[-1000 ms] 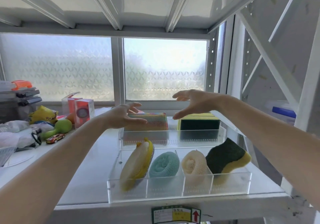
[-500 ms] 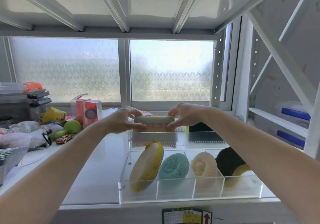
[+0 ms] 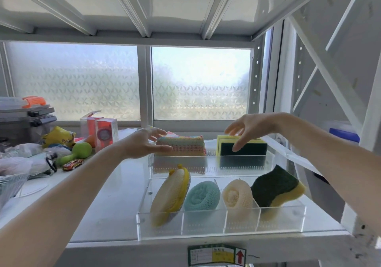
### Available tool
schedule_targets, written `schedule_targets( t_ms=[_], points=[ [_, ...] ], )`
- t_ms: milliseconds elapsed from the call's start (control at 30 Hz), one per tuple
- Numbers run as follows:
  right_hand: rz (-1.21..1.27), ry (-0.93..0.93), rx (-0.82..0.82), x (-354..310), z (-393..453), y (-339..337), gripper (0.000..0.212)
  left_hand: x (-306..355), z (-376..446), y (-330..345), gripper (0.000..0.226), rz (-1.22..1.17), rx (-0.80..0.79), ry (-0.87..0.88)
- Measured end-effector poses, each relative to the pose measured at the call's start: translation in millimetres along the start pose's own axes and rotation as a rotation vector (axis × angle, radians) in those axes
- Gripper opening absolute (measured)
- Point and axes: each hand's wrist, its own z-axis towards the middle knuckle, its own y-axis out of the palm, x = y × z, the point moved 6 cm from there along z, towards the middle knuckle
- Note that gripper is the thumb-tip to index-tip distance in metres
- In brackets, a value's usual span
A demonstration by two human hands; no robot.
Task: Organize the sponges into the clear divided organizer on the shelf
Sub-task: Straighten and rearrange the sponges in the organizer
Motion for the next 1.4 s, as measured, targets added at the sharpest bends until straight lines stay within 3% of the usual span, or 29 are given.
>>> schedule_targets(
  t_ms=[467, 600, 767, 967, 1400],
  points=[
    [-0.012, 0.043, -0.076, 4, -4, 6, 0.062, 1, 0, 3, 0.106, -0.047, -0.001, 0.028],
    [0.064, -0.047, 0.065, -16, -4, -5, 0.069, 0, 1, 1, 0.118, -0.06, 0.011, 0.024],
    [0.081, -0.095, 0.247, -50, 19, -4, 0.046, -3, 0, 2, 0.121, -0.117, -0.021, 0.034],
    [-0.102, -0.072, 0.156, -70, 40, 27, 0.031, -8, -6, 1, 0.1, -0.149, -0.042, 0.019],
    [-0.055, -0.112, 0.183, -68, 39, 29, 0.03, -12, -4, 0, 0.091, -0.116, -0.011, 0.008]
  ],
)
